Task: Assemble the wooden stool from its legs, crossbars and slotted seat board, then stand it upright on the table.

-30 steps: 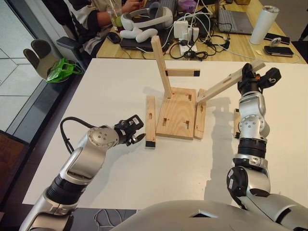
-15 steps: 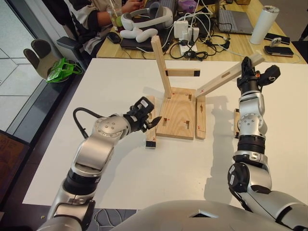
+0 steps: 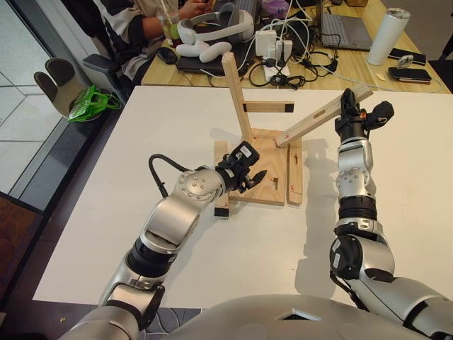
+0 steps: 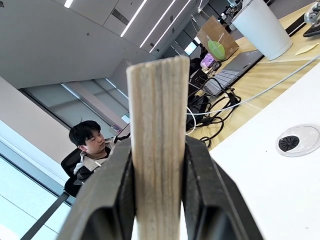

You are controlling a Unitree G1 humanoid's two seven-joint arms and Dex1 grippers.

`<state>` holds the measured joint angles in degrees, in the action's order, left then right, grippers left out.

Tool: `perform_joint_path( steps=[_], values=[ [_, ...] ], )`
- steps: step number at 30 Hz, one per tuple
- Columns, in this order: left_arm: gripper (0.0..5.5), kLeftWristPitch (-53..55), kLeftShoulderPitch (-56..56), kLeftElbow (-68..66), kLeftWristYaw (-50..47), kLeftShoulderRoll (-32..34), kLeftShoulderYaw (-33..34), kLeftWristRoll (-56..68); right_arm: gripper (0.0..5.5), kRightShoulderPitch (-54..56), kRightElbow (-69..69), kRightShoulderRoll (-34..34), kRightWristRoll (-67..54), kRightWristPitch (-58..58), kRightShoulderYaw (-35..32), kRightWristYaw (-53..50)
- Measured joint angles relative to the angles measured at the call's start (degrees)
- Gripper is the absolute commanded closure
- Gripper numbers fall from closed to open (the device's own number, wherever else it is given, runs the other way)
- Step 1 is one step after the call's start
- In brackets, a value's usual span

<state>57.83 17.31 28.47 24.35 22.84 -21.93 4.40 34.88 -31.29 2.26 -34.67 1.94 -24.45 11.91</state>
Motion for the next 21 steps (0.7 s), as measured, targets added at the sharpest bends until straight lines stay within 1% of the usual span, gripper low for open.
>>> perform_joint_path(
  steps=[9, 16, 21],
  values=[
    [2.41, 0.0, 0.38, -0.49, -0.51, 0.9, 1.23, -0.01, 4.51, -0.57, 2.49, 0.23, 6.24, 2.08, 4.84, -0.94],
    [2.41, -0.05, 1.13, -0.66, -0.65, 1.18, 1.62, -0.19, 4.51, -1.2, 3.26, 0.66, 7.71, 3.41, 6.25, -1.37],
    [2.41, -0.19, 1.25, -1.11, -1.2, 1.4, 1.75, -0.41, 4.51, -1.19, 3.69, 0.52, 11.63, 4.73, 9.82, -1.27]
  ],
)
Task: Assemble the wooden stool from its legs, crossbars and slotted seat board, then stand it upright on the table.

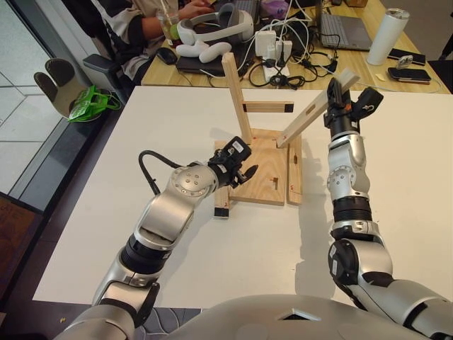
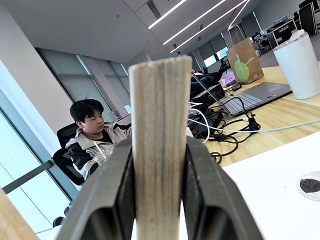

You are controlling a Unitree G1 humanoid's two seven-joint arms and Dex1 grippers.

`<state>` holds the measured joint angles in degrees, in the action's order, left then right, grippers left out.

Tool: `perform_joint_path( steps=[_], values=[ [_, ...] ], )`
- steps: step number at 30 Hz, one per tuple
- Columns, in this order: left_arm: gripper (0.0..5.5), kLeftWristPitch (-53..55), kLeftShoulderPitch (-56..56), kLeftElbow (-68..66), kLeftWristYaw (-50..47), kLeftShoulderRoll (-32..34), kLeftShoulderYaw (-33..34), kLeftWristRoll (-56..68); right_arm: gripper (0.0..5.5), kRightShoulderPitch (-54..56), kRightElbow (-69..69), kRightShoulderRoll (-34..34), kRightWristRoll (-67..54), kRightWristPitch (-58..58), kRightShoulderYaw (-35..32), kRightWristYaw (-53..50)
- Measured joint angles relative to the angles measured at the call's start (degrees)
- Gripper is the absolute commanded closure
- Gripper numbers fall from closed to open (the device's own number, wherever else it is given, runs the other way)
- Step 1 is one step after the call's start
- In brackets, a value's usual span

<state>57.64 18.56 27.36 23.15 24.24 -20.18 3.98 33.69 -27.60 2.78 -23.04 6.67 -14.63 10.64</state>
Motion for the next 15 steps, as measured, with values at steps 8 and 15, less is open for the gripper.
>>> perform_joint_path(
  steps=[8, 15],
  values=[
    [2.41, -1.03, 0.57, -1.19, -0.03, 0.41, 0.51, -0.1, 4.51, 1.34, -2.01, -0.95, 4.84, 2.86, 4.59, 1.17],
    [2.41, -2.14, 1.12, -1.67, 0.15, 0.69, 0.51, -0.58, 4.51, 5.09, -7.77, -1.73, 5.92, 4.46, 4.44, 1.57]
  ],
)
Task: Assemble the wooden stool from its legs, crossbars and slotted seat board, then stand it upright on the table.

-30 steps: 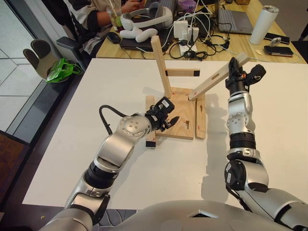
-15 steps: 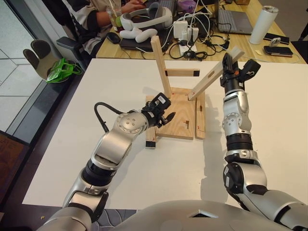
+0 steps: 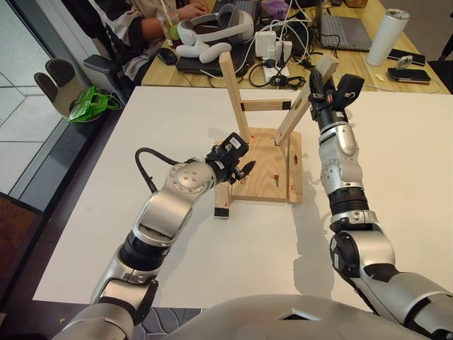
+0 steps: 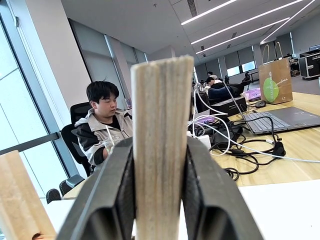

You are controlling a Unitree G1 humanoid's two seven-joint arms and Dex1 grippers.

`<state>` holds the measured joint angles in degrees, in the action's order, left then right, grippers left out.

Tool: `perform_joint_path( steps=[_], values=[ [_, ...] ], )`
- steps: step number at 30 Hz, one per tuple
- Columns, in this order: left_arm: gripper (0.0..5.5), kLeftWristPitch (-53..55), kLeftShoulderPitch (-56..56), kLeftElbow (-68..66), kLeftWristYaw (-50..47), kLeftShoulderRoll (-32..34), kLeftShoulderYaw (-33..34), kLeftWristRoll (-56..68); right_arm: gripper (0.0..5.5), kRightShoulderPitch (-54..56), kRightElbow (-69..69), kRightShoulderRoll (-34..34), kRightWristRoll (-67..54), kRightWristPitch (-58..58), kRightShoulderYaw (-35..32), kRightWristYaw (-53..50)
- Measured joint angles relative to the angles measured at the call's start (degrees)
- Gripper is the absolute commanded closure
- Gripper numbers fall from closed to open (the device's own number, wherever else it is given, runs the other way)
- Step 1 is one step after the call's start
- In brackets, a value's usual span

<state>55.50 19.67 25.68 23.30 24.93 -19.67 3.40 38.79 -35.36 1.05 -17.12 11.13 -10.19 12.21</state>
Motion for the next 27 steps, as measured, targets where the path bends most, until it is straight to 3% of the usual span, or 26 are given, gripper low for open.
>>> perform_joint_path(
  steps=[6, 17, 27],
  values=[
    [2.41, -0.09, 0.27, -0.56, 0.62, 0.47, 0.41, -0.04, 4.51, 0.31, -1.4, -0.04, -0.86, -0.03, -1.13, -1.69],
    [2.41, 1.05, 1.96, -0.76, 2.91, 1.96, 6.26, 2.85, 4.5, -0.62, 5.04, 0.94, 9.63, -2.89, 7.91, -12.64],
    [2.41, 1.08, 3.69, -1.15, 4.62, 3.34, 7.45, 3.61, 4.5, -1.84, 8.85, 3.62, 11.52, -11.37, 8.8, -19.41]
  ],
)
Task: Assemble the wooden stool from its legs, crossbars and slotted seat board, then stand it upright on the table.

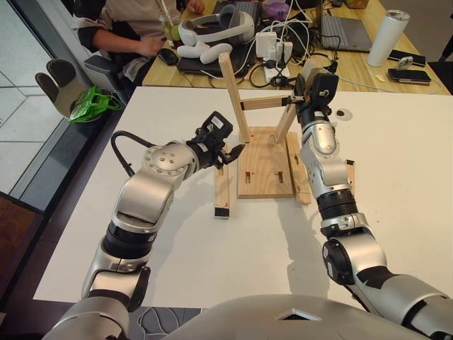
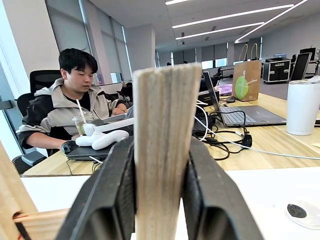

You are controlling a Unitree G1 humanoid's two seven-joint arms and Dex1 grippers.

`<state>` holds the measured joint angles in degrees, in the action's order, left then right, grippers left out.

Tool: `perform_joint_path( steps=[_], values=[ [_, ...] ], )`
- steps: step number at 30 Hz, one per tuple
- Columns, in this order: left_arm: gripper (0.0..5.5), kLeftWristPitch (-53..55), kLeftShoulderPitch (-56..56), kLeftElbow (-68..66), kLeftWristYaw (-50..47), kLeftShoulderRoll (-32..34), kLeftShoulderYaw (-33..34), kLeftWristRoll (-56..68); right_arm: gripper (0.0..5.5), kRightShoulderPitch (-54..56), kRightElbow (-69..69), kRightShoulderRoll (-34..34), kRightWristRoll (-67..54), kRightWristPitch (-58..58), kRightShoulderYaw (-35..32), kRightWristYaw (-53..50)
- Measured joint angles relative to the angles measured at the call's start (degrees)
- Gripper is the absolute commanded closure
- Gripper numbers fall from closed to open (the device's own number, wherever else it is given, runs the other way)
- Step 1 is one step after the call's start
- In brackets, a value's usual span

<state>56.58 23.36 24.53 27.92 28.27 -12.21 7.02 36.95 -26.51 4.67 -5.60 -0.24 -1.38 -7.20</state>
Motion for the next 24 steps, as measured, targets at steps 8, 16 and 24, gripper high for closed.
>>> perform_joint_path(
  steps=[8, 16, 24],
  values=[
    [2.41, -0.44, 0.0, -0.1, -0.16, 0.0, -0.01, 0.24, 4.5, 0.04, 0.65, 0.35, 0.47, -2.47, -0.04, -1.88],
    [2.41, -1.14, -0.02, -0.14, -0.61, -0.02, -0.18, 0.28, 3.18, -2.19, -3.85, -1.2, 0.96, -4.69, -1.5, -0.94],
    [2.41, -1.39, -1.97, 0.07, -0.18, 0.74, -0.92, 0.28, 2.14, -2.64, 0.97, -1.74, 4.4, 0.22, -0.43, -1.01]
  ],
)
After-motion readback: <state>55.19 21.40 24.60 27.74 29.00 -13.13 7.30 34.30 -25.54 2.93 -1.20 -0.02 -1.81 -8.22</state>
